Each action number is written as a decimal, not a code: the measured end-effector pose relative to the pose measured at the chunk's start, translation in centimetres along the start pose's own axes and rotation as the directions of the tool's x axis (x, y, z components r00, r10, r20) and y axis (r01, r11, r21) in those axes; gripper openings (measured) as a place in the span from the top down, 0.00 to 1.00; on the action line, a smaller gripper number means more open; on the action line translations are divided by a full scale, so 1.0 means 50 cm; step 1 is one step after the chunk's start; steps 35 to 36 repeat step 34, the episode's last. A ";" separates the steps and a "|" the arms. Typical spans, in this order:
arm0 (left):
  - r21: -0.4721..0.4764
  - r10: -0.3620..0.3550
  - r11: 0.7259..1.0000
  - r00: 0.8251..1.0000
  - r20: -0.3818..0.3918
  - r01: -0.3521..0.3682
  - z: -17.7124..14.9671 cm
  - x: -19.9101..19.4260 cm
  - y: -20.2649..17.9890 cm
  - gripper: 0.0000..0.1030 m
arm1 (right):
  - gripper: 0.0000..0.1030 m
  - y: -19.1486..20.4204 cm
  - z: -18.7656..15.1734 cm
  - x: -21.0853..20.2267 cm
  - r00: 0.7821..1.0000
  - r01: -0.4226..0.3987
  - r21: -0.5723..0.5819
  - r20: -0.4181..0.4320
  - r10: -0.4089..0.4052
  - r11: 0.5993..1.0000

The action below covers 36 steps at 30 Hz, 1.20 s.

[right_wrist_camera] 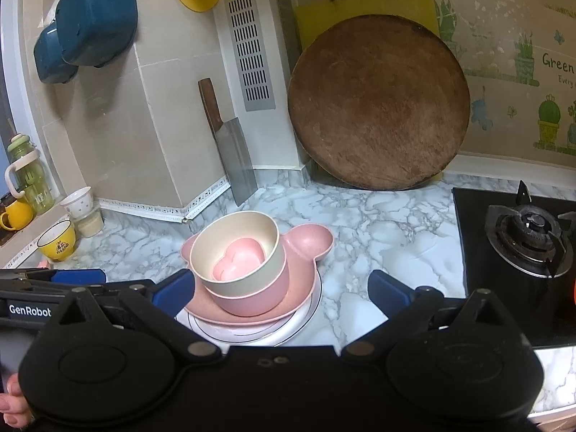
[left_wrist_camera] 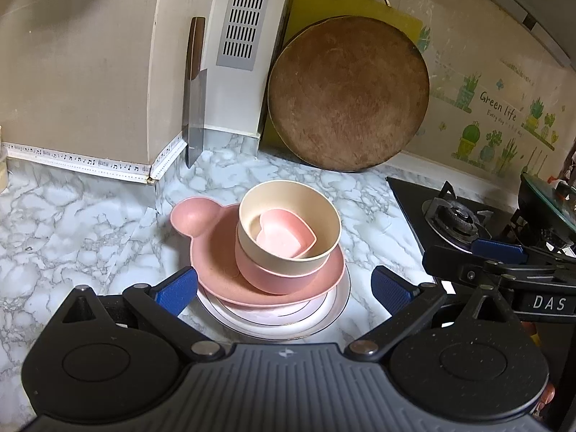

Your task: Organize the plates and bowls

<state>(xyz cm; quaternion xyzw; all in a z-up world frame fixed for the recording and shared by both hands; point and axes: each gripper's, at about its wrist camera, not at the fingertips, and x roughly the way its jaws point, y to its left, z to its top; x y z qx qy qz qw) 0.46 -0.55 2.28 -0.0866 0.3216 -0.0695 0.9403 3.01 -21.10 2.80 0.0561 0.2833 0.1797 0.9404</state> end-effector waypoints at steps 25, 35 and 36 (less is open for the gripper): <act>0.006 -0.020 1.000 0.999 -0.028 0.020 0.002 0.020 0.013 0.00 | 0.00 0.018 -0.002 0.010 1.000 0.013 0.004 -0.018 -0.013 1.000; -0.002 -0.028 1.000 0.999 -0.035 0.028 0.005 0.026 0.015 0.00 | 0.00 0.019 0.003 0.011 1.000 0.011 -0.002 -0.007 -0.011 1.000; -0.002 -0.028 1.000 0.999 -0.035 0.028 0.005 0.026 0.015 0.00 | 0.00 0.019 0.003 0.011 1.000 0.011 -0.002 -0.007 -0.011 1.000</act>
